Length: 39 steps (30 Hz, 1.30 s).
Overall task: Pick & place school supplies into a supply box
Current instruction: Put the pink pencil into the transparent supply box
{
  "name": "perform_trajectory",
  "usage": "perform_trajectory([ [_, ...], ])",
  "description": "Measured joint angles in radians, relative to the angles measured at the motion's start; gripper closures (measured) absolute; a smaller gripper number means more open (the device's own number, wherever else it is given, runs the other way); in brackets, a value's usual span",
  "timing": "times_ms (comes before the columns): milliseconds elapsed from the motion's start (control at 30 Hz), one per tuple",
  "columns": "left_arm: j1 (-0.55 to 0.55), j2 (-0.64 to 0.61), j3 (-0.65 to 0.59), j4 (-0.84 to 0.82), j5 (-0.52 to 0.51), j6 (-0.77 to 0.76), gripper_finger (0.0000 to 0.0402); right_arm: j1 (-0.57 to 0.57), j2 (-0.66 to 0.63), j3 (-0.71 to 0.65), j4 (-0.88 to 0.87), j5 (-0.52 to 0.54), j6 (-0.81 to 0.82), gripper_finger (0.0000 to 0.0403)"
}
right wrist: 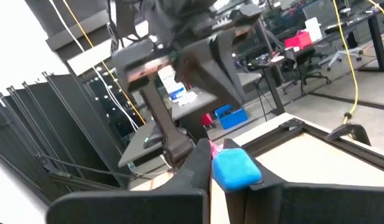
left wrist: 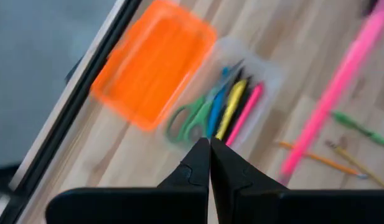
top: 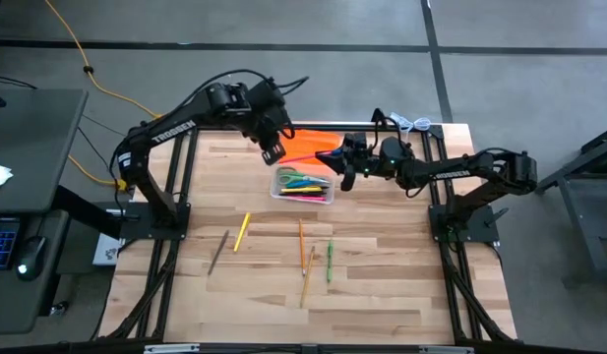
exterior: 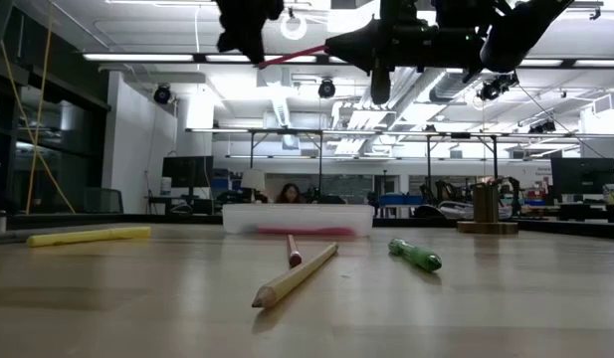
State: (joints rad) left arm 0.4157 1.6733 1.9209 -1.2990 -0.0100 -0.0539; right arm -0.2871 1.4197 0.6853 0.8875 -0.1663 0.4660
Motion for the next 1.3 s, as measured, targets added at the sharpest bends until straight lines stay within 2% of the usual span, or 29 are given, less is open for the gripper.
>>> perform_trajectory([
  [233,0.082,-0.006,0.0,-0.132,-0.071,-0.012,0.0364,0.0,0.0,0.0,-0.03,0.002,-0.022,0.0403],
  [433,0.146,-0.006,0.0,-0.219,-0.176,-0.033,0.0364,0.001,0.0,0.004,-0.057,0.002,-0.042,0.0403],
  [567,0.193,-0.006,0.0,-0.264,-0.208,-0.033,0.0364,0.011,0.0,0.079,-0.207,0.001,-0.11,0.0402],
  [667,0.226,-0.009,-0.019,-0.271,-0.209,-0.033,0.0364,0.032,0.0,0.186,-0.418,0.022,-0.208,0.0402],
  [800,0.268,-0.038,-0.112,-0.26,-0.21,-0.033,0.0364,0.06,0.0,0.344,-0.728,0.106,-0.366,0.0402],
  [967,0.315,-0.119,-0.32,-0.156,-0.187,-0.034,0.0364,0.072,0.0,0.493,-0.974,0.184,-0.501,0.0402],
  [1133,0.34,-0.212,-0.537,-0.024,-0.118,-0.056,0.0364,0.071,0.0,0.574,-1.097,0.247,-0.577,0.0402],
  [1300,0.337,-0.266,-0.682,0.047,-0.085,-0.084,0.0364,0.07,0.0,0.599,-1.111,0.277,-0.623,0.0402],
])
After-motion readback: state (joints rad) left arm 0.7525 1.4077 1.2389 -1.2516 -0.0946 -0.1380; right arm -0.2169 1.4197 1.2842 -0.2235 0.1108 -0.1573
